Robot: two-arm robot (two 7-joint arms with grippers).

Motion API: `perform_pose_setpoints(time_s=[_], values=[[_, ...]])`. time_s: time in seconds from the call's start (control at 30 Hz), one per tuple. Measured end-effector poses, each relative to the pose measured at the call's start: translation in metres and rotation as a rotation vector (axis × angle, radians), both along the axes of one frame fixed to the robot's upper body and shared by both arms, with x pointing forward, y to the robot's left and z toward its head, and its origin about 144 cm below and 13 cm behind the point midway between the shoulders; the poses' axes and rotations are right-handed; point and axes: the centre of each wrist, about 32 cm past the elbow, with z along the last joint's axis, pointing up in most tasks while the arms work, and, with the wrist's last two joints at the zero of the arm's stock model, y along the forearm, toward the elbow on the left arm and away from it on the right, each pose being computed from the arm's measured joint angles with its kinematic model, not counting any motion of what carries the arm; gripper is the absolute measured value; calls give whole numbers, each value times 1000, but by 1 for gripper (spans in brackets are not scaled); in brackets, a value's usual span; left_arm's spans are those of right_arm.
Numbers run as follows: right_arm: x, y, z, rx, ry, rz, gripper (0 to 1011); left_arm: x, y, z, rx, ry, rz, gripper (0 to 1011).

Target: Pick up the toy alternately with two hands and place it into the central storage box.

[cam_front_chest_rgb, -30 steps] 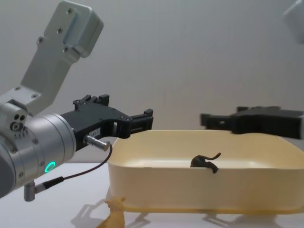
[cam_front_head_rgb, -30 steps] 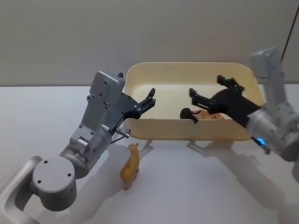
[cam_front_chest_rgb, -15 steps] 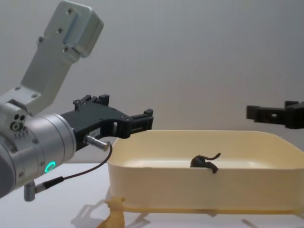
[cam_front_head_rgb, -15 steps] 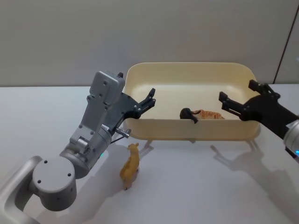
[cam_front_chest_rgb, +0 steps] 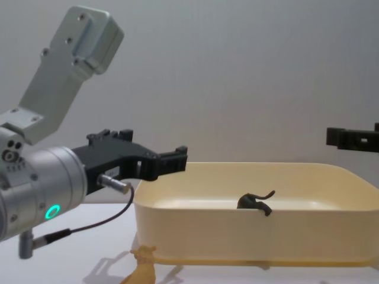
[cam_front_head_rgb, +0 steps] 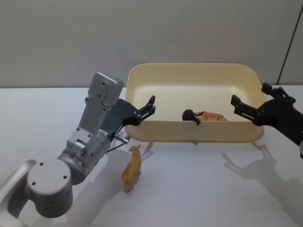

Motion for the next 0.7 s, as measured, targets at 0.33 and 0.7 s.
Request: perform_pose_setpoints(time_s=[0.33, 0.7], values=[[-4, -2, 1, 3, 1, -1, 1001, -17, 10, 7, -23, 120, 27, 1001], [-5, -4, 2, 3, 1, -2, 1001, -60, 22, 24, -85, 260, 109, 1001]])
